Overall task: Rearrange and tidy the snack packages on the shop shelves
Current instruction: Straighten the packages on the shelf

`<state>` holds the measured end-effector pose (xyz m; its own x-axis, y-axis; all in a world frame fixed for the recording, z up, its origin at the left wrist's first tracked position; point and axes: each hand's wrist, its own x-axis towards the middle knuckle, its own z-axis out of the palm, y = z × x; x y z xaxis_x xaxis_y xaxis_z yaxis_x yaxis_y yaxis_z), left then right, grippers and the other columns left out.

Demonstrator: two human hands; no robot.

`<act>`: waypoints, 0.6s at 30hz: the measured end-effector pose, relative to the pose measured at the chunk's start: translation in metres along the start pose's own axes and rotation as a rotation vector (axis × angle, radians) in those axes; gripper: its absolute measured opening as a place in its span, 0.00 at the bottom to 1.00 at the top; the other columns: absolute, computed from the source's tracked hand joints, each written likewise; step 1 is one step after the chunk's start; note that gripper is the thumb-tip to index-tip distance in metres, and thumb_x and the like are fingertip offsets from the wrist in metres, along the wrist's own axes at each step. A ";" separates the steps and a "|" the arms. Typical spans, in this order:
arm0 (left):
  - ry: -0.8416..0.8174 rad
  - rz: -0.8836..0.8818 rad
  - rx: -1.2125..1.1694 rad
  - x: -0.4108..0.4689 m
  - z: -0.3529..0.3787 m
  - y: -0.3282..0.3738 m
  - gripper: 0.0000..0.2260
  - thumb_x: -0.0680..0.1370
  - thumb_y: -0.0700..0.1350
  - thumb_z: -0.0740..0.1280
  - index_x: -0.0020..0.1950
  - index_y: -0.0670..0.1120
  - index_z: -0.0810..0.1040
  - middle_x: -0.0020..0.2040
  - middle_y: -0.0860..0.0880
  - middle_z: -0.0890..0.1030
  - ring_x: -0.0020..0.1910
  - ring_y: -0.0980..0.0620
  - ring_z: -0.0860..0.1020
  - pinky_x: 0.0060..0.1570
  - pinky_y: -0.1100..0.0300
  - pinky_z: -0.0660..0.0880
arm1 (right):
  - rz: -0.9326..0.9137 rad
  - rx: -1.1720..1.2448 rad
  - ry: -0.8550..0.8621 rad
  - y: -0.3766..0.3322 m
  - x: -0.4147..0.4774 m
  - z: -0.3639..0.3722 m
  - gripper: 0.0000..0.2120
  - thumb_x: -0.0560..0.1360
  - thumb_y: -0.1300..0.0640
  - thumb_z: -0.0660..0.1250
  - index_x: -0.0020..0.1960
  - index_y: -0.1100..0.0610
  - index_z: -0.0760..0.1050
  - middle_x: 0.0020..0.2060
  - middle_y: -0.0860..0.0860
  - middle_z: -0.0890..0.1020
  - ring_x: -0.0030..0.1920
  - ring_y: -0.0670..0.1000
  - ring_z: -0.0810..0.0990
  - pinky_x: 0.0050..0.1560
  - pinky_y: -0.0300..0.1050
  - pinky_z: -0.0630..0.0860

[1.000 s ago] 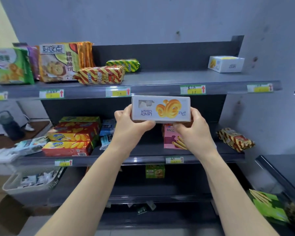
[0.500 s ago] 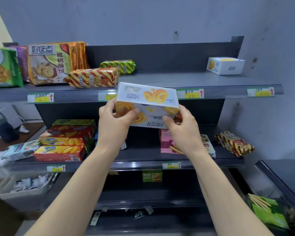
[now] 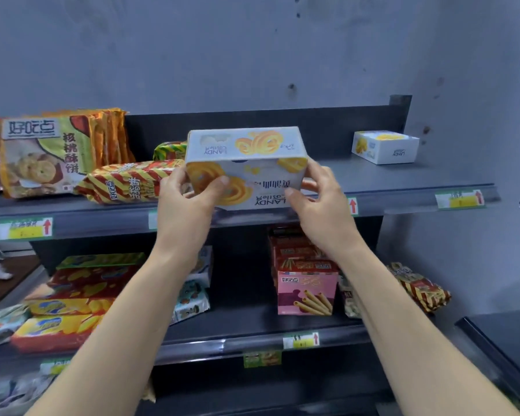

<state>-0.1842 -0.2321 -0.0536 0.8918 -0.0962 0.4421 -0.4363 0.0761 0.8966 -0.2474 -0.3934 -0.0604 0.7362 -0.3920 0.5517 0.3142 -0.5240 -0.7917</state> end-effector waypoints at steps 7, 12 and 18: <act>-0.055 0.089 0.086 0.057 -0.011 0.021 0.10 0.74 0.37 0.68 0.51 0.51 0.75 0.49 0.51 0.80 0.47 0.56 0.79 0.41 0.67 0.74 | -0.071 0.007 0.007 -0.015 0.060 0.017 0.23 0.76 0.64 0.63 0.70 0.52 0.67 0.56 0.50 0.68 0.51 0.44 0.74 0.46 0.25 0.72; -0.067 0.102 0.160 0.108 -0.033 0.028 0.13 0.74 0.37 0.67 0.56 0.50 0.75 0.50 0.52 0.80 0.54 0.49 0.79 0.56 0.53 0.76 | -0.076 0.059 -0.057 -0.028 0.106 0.048 0.24 0.76 0.65 0.61 0.70 0.50 0.67 0.59 0.52 0.67 0.46 0.41 0.75 0.38 0.25 0.74; -0.124 0.032 0.133 0.151 -0.061 0.014 0.14 0.75 0.35 0.66 0.57 0.50 0.75 0.46 0.51 0.81 0.50 0.49 0.81 0.47 0.59 0.78 | 0.001 0.113 -0.128 -0.026 0.137 0.090 0.25 0.77 0.66 0.60 0.70 0.47 0.65 0.60 0.50 0.65 0.44 0.42 0.76 0.28 0.26 0.70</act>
<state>-0.0485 -0.1854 0.0242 0.8593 -0.2183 0.4625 -0.4832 -0.0497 0.8741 -0.1005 -0.3653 0.0124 0.8044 -0.2892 0.5189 0.3737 -0.4327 -0.8204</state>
